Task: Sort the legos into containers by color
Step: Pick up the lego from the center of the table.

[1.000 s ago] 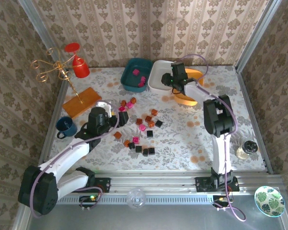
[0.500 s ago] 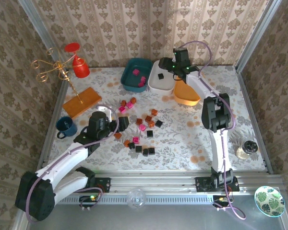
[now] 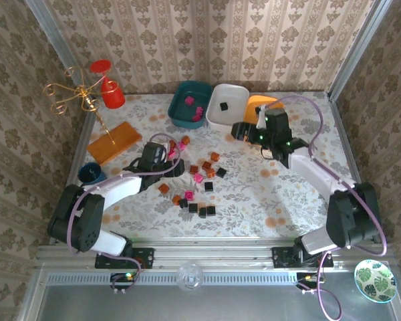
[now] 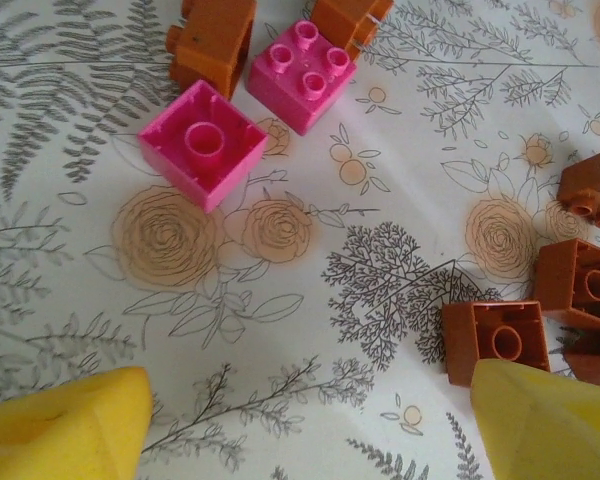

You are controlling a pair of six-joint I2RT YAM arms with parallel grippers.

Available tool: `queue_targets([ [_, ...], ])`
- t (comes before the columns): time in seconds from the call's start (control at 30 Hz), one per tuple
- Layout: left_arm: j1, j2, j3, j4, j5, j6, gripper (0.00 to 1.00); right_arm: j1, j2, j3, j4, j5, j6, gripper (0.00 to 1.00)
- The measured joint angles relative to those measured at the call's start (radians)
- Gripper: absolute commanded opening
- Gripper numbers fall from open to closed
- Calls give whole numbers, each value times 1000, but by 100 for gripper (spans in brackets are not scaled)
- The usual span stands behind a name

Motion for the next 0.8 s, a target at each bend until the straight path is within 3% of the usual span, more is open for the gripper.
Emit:
queue_targets([
  [0.23,-34,61,60,-71,-47,47,79,6,-172,-131,-14,47,-27,83],
  [0.8,104,407,400,-127,-52,84,63,6,-186,-157,-19,50,-35,83],
])
